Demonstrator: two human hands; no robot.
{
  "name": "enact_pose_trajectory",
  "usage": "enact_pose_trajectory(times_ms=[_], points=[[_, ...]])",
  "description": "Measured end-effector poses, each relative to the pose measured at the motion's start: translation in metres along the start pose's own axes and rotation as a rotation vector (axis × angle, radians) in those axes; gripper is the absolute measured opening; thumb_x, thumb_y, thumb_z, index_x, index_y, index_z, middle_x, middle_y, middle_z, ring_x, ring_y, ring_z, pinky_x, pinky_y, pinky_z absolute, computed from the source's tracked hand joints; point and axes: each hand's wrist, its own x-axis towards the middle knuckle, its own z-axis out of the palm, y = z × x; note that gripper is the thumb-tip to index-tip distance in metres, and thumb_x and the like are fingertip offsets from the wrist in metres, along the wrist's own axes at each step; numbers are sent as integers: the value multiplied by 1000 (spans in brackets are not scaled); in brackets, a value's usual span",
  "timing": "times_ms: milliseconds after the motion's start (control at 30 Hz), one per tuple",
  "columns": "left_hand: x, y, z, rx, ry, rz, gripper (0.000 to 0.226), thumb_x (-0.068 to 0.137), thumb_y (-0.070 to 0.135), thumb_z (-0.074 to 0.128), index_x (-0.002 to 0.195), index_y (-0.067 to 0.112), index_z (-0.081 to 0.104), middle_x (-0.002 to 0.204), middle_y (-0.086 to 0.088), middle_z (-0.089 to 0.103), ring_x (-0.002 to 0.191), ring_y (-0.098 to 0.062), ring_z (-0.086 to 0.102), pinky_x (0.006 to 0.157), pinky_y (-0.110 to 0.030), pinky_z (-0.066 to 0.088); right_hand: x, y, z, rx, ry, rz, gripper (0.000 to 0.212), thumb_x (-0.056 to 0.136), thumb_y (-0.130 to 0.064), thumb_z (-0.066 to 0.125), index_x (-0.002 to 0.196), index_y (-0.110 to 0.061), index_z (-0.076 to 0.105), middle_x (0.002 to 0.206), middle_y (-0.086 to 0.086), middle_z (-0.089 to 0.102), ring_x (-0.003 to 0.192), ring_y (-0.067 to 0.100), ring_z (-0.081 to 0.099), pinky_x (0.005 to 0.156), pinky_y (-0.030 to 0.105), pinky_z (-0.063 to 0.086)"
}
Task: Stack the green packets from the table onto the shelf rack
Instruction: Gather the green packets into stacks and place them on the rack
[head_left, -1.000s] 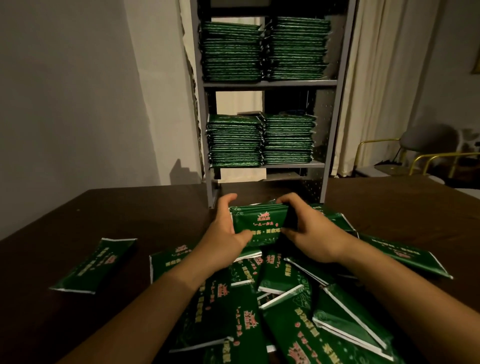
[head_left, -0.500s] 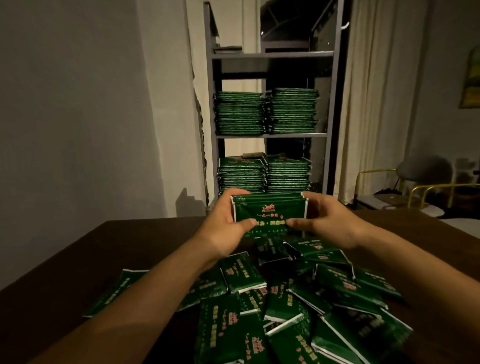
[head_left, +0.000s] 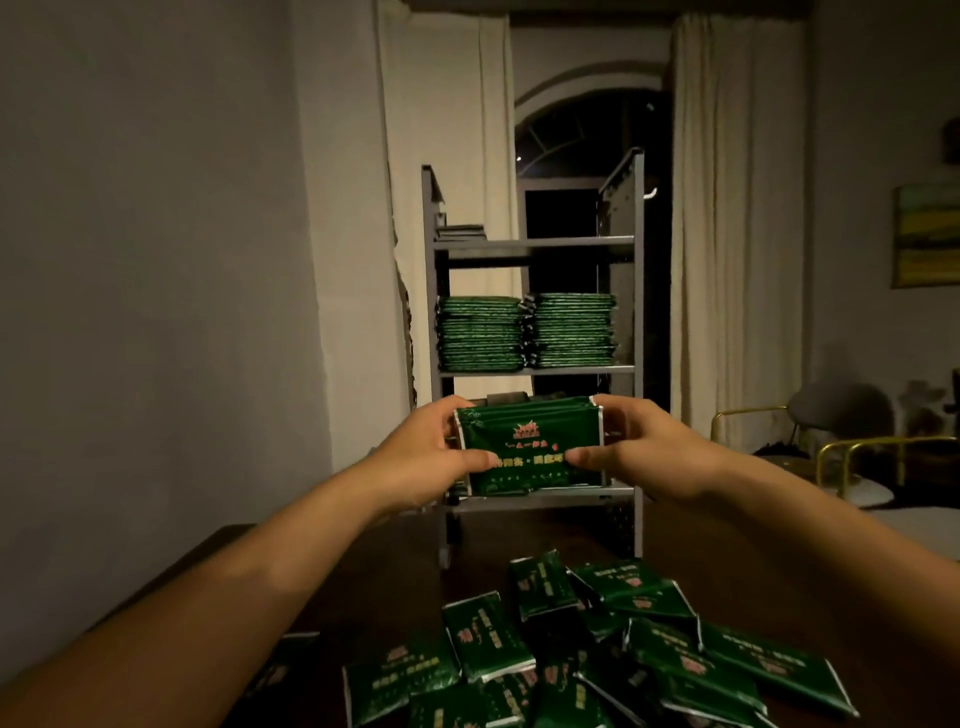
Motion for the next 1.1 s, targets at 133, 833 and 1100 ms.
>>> enact_pose_trajectory(times_ms=[133,833,1100], points=[[10,19,-13,22,-48,22,38,88,0,70,118,21,59,114,-2,70,107,-16,69,90,-31,58,8,-14,-15,11,-15,8,34,90,-3,67,113,-26,60,112,1,68,102,15,66,88,28,53],[133,102,-85,145,-163,9,29,84,0,70,102,23,65,109,-17,70,80,-26,65,76,-41,53,126,-96,-110,-19,-192,66,31,86,7,65,104,-18,60,108,5,68,104,21,66,85,31,52],[165,165,-132,254,-172,47,27,71,23,73,97,27,65,99,4,73,92,-30,72,85,-55,58,156,-169,-149,-45,-219,82,29,90,3,63,113,-15,58,108,2,68,103,17,65,92,36,53]])
